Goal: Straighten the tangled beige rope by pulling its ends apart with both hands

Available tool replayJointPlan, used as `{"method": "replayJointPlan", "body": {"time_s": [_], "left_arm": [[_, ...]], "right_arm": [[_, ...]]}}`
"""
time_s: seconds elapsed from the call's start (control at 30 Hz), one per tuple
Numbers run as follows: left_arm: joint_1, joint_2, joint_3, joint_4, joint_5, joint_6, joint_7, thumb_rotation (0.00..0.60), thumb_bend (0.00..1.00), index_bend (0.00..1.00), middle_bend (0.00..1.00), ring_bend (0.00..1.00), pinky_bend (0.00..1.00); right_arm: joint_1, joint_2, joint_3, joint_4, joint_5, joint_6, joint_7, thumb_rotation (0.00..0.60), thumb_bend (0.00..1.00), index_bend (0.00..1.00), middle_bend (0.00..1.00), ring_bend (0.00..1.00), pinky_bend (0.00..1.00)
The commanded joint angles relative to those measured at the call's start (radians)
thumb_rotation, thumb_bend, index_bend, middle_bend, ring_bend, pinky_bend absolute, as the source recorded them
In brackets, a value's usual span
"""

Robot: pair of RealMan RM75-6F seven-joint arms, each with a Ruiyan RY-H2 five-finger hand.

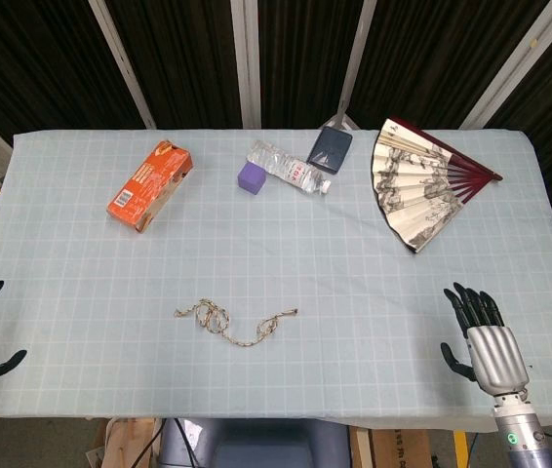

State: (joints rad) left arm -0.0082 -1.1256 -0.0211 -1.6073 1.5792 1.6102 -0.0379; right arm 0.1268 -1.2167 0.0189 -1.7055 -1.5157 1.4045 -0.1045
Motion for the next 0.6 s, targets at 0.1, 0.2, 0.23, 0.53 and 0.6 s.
{"method": "replayJointPlan", "body": {"time_s": [0.1,0.2,0.23,0.53,0.6], "left_arm": [[0.002,0.002,0.000,-0.001,-0.001,0.003,-0.003,0.600,0.13,0.05,0.00,0.00,0.00],[0.003,0.003,-0.002,-0.002,0.000,0.006,-0.006,0.600,0.13,0.05,0.00,0.00,0.00],[0.003,0.003,-0.002,-0.002,0.000,0.007,-0.006,0.600,0.13,0.05,0.00,0.00,0.00],[0.006,0.004,-0.003,-0.002,0.000,0.011,-0.011,0.600,0.13,0.05,0.00,0.00,0.00],[0.006,0.004,-0.003,-0.003,-0.001,0.011,-0.011,0.600,0.13,0.05,0.00,0.00,0.00]], "right_arm": [[0.001,-0.001,-0.002,-0.002,0.000,-0.005,-0.002,0.600,0.41,0.00,0.00,0.00,0.00],[0.000,0.000,-0.005,-0.005,-0.002,-0.006,-0.005,0.600,0.41,0.00,0.00,0.00,0.00],[0.000,0.000,-0.005,-0.008,-0.001,-0.007,-0.004,0.600,0.41,0.00,0.00,0.00,0.00],[0.022,-0.003,0.004,-0.047,-0.004,-0.033,0.007,0.600,0.41,0.00,0.00,0.00,0.00],[0.037,-0.002,0.016,-0.064,0.000,-0.050,0.024,0.600,0.41,0.00,0.00,0.00,0.00]]}}
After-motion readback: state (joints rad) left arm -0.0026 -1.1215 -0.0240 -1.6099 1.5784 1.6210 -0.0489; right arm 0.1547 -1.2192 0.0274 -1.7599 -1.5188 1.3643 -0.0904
